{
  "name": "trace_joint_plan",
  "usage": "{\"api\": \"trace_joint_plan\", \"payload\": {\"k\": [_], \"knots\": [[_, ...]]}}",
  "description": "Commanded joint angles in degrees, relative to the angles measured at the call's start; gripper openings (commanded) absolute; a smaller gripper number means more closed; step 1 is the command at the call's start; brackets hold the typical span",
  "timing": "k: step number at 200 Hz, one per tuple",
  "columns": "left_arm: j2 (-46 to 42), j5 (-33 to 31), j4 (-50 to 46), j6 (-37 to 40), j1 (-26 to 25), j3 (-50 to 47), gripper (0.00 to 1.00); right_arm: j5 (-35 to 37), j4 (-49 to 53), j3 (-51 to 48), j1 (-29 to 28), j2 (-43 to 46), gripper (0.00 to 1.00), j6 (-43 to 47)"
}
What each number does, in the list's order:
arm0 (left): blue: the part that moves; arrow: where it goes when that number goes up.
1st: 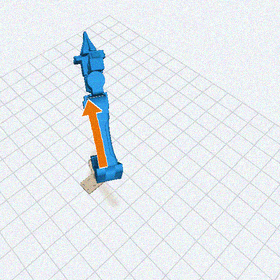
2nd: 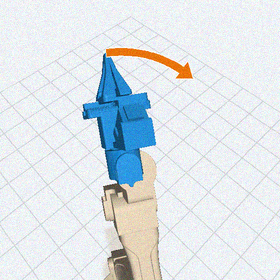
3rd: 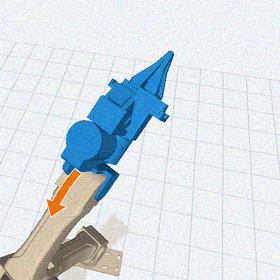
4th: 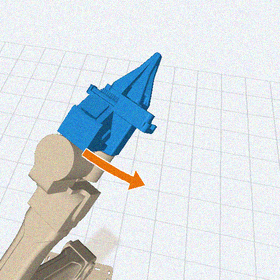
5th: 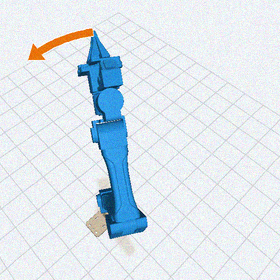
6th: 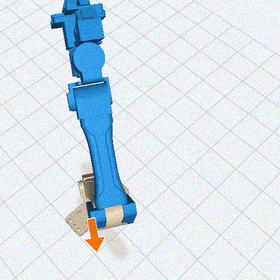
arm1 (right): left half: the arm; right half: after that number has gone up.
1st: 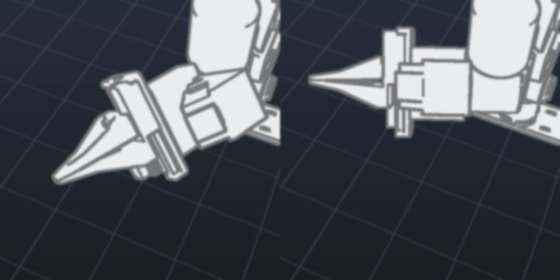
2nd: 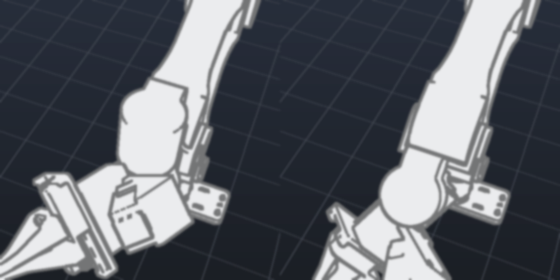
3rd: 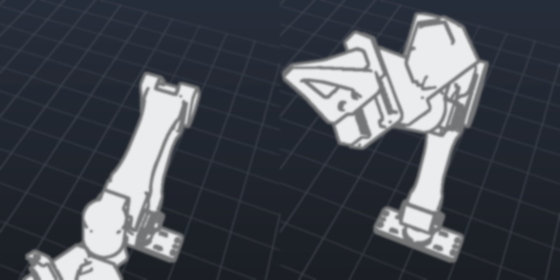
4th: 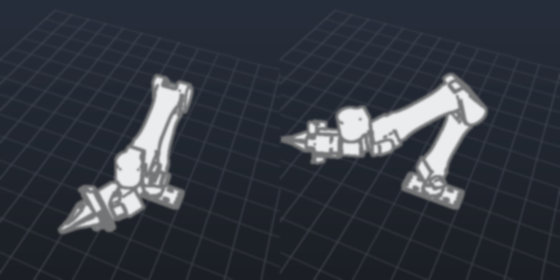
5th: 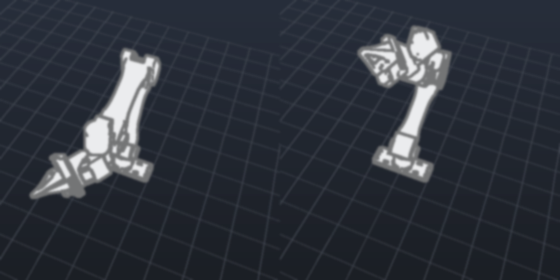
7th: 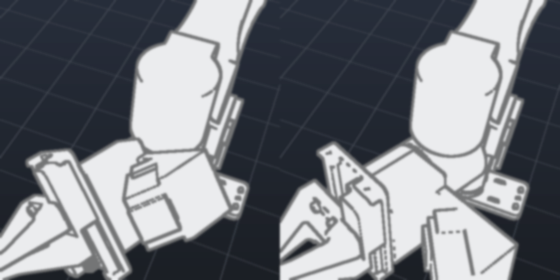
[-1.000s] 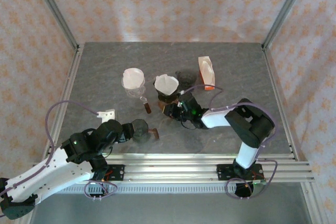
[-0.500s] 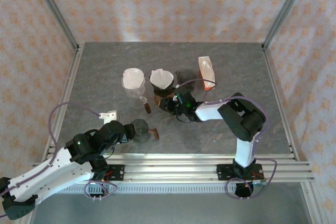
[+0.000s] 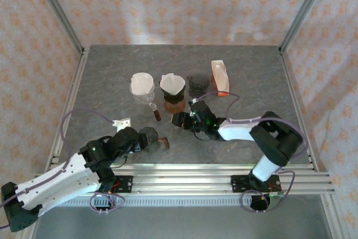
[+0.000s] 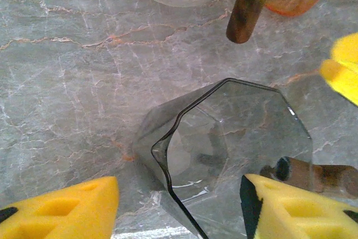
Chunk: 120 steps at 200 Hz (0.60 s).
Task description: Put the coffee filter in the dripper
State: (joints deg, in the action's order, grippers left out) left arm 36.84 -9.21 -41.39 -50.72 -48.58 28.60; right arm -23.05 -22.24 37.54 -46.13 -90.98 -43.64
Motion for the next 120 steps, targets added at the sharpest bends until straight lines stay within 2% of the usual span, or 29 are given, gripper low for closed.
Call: {"api": "trace_joint_plan", "payload": {"k": [1,51,76,120], "knots": [[1.2,-0.3,1.2,1.2,0.9,-0.9,0.58,4.9,4.9,-2.0,-0.6,6.3,0.63,0.1],[7.7,0.6,5.8,4.1,1.0,-0.7,0.51,11.0,19.0,-3.9,-1.3,22.3,0.63,2.6],[11.7,3.4,8.6,5.4,1.0,0.5,0.44,15.9,28.4,-4.1,-1.2,31.3,0.64,4.4],[16.0,7.8,12.7,5.4,-0.4,2.5,0.34,22.4,41.8,-3.8,3.3,43.8,0.64,6.1]]}}
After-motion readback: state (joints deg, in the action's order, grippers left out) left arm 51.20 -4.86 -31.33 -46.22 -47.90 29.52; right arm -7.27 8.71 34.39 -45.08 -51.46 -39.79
